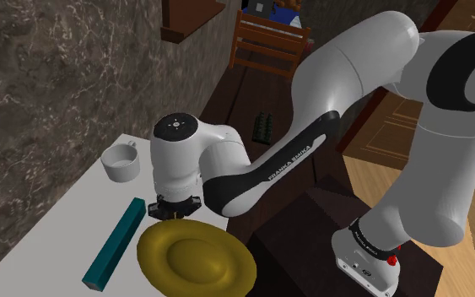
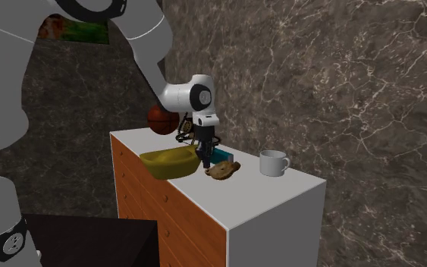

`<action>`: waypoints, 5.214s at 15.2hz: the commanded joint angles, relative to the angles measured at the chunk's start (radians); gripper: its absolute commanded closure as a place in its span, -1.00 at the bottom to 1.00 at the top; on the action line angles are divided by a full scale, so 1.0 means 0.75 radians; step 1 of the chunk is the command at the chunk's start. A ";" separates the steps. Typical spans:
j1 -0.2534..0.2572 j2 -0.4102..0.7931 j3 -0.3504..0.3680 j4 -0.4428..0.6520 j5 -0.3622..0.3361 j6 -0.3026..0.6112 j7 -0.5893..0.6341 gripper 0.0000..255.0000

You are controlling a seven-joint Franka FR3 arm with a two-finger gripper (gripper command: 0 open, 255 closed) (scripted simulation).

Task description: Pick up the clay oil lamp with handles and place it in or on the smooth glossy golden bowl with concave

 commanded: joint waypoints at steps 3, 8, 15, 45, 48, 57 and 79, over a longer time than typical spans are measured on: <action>-0.011 -0.023 0.014 -0.002 0.022 -0.021 -0.014 1.00; -0.012 0.059 -0.005 0.080 -0.004 -0.060 -0.092 -1.00; 0.018 0.130 -0.049 0.076 -0.062 0.005 -0.056 -1.00; -0.057 -0.041 0.051 0.103 0.083 -0.166 -0.152 1.00; -0.070 -0.074 0.068 0.117 0.113 -0.205 -0.172 1.00; -0.101 -0.164 0.109 0.175 0.194 -0.331 -0.227 1.00; -0.005 -0.603 0.328 -0.147 0.533 -0.330 -0.058 1.00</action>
